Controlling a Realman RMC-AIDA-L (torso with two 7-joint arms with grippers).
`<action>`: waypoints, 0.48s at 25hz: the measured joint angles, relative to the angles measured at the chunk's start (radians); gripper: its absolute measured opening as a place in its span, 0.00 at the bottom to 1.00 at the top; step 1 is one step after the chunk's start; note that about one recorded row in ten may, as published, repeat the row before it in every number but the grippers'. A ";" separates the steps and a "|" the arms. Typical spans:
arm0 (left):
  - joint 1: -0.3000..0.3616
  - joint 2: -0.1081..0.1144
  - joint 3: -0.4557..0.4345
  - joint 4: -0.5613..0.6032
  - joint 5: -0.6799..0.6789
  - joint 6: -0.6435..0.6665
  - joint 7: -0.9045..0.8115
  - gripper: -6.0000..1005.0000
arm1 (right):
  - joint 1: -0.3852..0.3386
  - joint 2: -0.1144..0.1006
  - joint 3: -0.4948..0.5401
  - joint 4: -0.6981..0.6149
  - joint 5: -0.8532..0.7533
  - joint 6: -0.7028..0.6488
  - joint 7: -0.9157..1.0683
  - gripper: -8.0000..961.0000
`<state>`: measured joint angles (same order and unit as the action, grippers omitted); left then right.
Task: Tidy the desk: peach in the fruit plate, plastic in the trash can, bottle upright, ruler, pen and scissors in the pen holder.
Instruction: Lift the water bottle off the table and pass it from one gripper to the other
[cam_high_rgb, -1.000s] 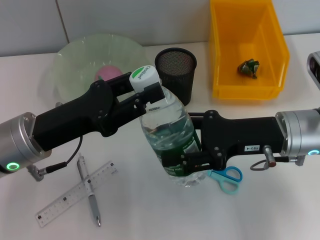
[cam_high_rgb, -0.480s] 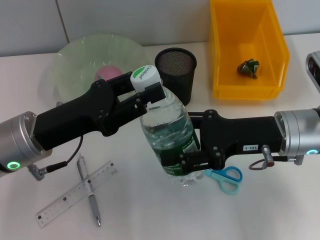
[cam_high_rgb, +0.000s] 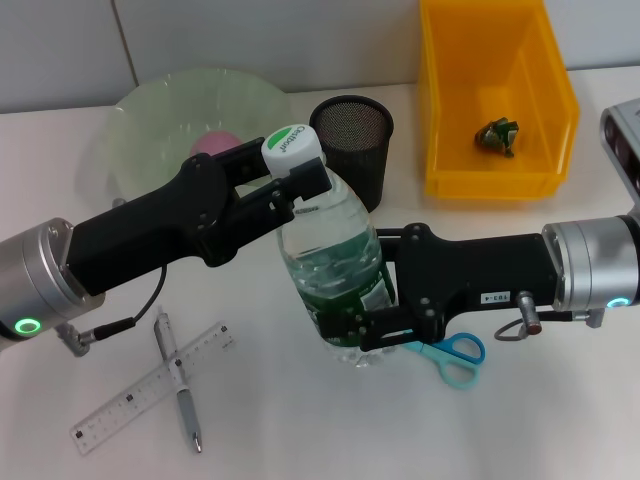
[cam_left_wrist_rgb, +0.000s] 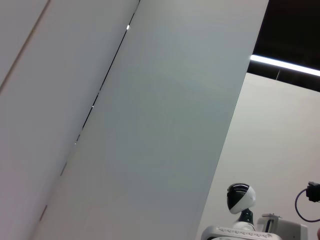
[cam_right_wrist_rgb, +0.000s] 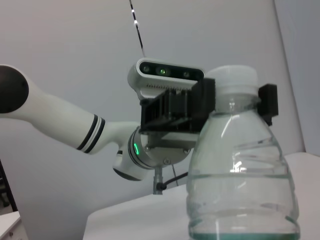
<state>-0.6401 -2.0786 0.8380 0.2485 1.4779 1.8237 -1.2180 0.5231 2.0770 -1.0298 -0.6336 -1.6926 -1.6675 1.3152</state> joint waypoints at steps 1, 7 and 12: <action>0.000 0.000 0.000 0.000 0.000 0.000 0.000 0.44 | 0.001 0.000 -0.003 0.000 -0.001 0.004 0.001 0.80; -0.001 0.000 0.000 0.000 -0.008 0.000 0.000 0.44 | 0.003 0.000 -0.025 -0.008 -0.011 0.024 0.008 0.80; -0.001 0.001 0.000 0.000 -0.025 0.000 -0.002 0.45 | 0.004 0.000 -0.034 -0.009 -0.015 0.034 0.013 0.80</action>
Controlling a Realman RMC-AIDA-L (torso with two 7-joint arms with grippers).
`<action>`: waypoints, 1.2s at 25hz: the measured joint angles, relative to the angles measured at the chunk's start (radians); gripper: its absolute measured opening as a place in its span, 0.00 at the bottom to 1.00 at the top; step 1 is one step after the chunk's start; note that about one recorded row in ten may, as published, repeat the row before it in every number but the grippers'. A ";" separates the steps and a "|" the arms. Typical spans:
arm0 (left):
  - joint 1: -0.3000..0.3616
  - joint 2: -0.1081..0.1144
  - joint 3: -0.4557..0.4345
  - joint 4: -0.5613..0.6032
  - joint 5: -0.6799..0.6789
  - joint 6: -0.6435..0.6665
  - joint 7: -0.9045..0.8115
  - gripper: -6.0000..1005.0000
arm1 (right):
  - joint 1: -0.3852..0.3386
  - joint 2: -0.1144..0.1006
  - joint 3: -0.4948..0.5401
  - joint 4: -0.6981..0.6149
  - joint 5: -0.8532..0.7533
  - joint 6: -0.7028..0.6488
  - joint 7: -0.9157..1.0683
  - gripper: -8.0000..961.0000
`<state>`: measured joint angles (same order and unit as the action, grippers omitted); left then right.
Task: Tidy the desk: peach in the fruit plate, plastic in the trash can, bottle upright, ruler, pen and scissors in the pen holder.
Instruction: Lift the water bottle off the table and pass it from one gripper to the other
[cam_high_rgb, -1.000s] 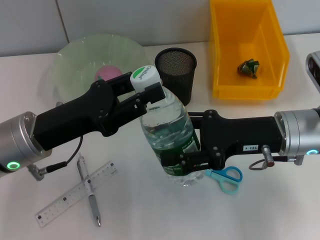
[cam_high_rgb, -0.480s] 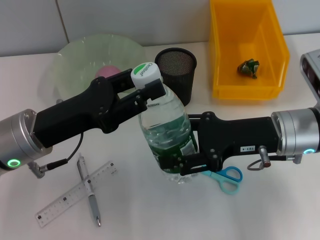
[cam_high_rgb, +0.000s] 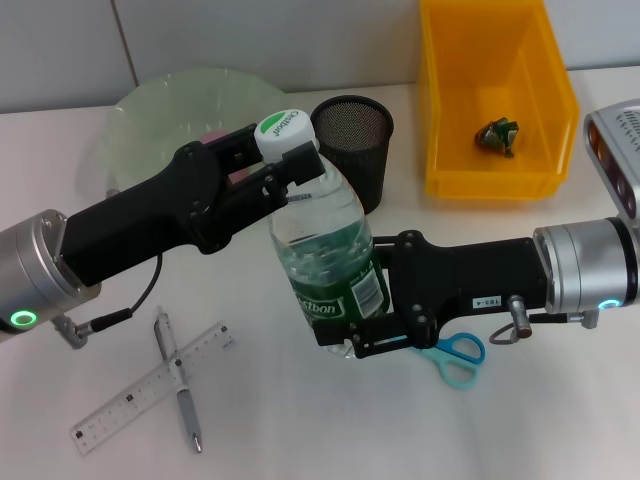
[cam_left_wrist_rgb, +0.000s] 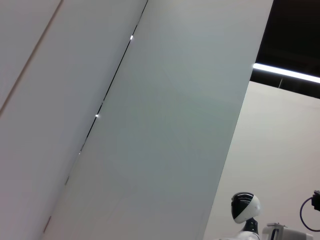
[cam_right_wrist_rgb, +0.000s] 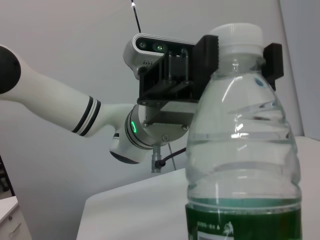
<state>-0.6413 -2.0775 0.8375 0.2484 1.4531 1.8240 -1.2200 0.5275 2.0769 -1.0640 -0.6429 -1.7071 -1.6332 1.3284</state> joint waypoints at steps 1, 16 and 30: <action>0.000 0.001 0.000 0.000 -0.004 0.000 -0.001 0.45 | 0.000 0.000 0.000 0.000 -0.001 0.001 0.000 0.80; -0.001 0.005 0.000 0.010 -0.021 0.006 -0.009 0.45 | 0.000 0.000 -0.004 0.007 -0.032 0.038 0.002 0.80; -0.004 0.005 -0.001 0.012 -0.048 0.007 -0.009 0.46 | -0.004 0.000 -0.031 0.017 -0.045 0.076 0.003 0.80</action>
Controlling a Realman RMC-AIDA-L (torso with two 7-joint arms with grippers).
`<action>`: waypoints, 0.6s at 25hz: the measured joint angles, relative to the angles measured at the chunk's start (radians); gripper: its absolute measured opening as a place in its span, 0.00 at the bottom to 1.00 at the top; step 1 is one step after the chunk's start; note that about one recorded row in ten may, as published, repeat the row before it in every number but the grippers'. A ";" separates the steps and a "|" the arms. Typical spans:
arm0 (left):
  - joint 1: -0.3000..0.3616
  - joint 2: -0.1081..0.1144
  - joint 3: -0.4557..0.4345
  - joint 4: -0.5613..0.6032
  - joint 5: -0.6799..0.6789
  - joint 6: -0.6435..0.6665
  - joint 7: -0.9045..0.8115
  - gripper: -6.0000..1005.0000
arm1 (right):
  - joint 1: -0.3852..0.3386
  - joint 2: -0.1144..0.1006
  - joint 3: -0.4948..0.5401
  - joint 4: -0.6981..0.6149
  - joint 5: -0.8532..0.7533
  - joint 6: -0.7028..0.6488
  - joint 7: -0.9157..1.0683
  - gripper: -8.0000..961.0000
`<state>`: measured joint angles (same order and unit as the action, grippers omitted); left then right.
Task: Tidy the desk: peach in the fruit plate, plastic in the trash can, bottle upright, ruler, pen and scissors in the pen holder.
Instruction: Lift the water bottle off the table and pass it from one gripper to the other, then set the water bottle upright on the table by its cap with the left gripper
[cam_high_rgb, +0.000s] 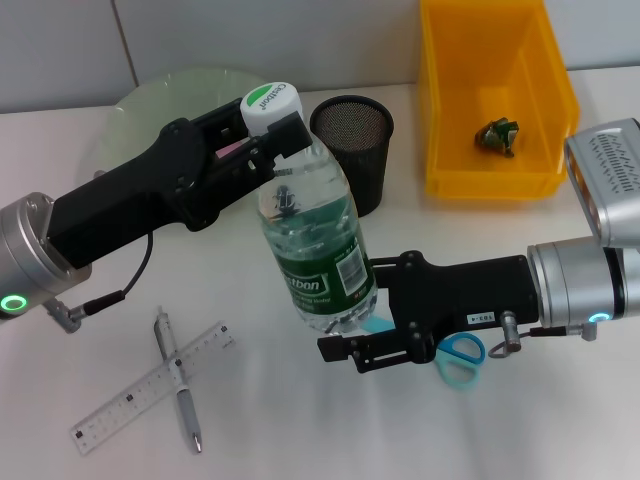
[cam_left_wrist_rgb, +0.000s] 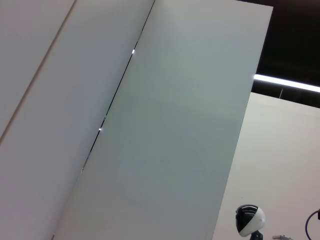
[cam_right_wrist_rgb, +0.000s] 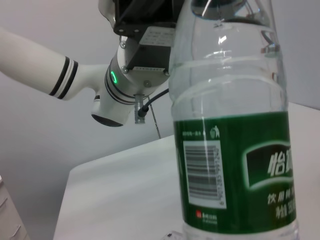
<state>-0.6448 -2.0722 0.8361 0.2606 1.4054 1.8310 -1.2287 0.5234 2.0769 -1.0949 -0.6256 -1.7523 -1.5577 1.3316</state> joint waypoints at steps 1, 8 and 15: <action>0.000 0.000 0.000 0.000 -0.002 -0.001 0.000 0.46 | -0.001 0.000 -0.002 0.001 0.000 0.003 0.000 0.80; 0.008 0.000 -0.001 0.008 -0.008 -0.007 0.004 0.46 | -0.009 0.000 -0.010 0.002 -0.009 0.022 0.000 0.80; 0.049 0.005 -0.010 0.061 -0.017 -0.023 0.014 0.47 | -0.042 0.000 0.000 0.001 -0.007 0.074 -0.027 0.80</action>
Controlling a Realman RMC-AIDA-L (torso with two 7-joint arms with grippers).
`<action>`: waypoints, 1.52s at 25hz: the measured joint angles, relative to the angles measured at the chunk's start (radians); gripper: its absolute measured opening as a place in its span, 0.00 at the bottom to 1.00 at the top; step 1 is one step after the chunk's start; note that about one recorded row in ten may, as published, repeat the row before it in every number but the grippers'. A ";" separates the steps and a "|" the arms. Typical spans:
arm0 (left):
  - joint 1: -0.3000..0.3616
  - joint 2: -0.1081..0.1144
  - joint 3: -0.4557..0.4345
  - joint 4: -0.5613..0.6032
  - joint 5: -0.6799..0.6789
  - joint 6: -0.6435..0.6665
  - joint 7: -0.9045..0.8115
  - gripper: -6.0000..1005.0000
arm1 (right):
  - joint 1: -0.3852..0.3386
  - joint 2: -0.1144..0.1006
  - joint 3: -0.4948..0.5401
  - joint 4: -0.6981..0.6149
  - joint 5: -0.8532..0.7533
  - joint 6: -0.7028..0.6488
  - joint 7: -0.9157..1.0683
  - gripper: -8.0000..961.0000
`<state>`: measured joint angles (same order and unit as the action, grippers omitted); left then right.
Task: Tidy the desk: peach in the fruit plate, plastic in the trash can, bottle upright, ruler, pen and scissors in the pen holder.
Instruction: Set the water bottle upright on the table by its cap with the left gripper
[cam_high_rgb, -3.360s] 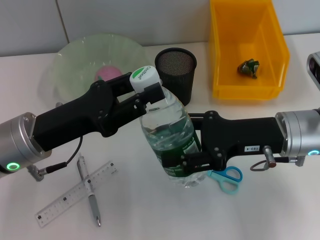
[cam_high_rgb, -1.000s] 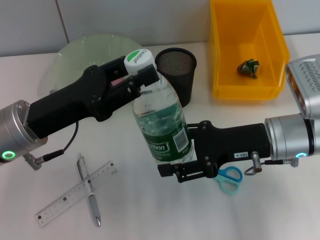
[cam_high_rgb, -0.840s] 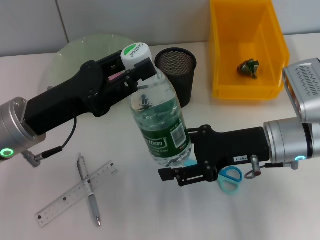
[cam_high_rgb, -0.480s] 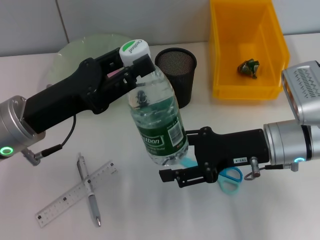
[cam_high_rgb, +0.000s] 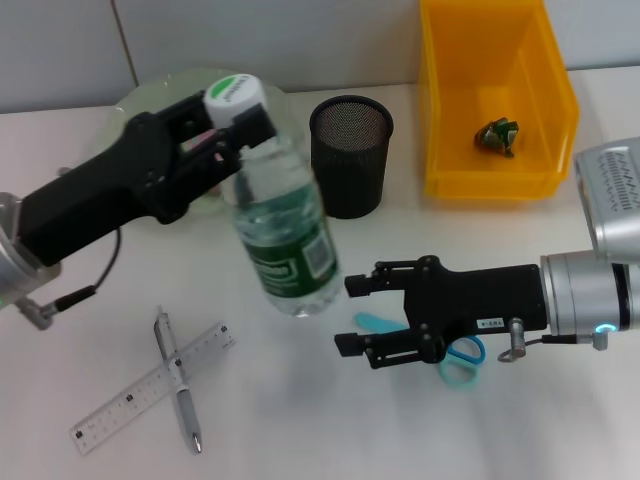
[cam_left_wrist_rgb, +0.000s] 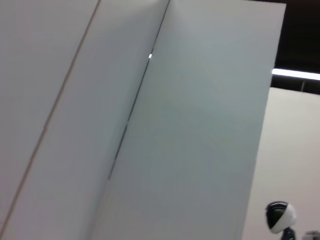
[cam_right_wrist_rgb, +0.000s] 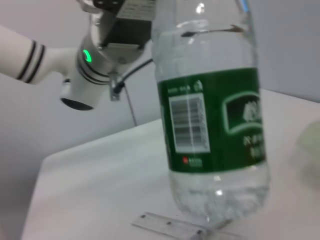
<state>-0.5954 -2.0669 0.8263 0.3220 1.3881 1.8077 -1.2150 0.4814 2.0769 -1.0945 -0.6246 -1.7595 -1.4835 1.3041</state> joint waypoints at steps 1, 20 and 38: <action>0.012 0.000 0.000 0.013 0.000 -0.006 0.003 0.47 | -0.005 0.000 0.001 0.000 0.002 0.007 -0.007 0.80; 0.119 -0.003 -0.086 0.021 -0.001 -0.194 0.225 0.47 | -0.042 0.004 0.016 0.002 0.024 0.030 -0.097 0.80; 0.132 -0.005 -0.093 -0.049 -0.058 -0.311 0.375 0.48 | -0.093 0.009 0.016 0.115 0.205 0.054 -0.381 0.80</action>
<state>-0.4632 -2.0718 0.7332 0.2731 1.3304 1.4967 -0.8398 0.3879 2.0862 -1.0784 -0.5096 -1.5548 -1.4293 0.9234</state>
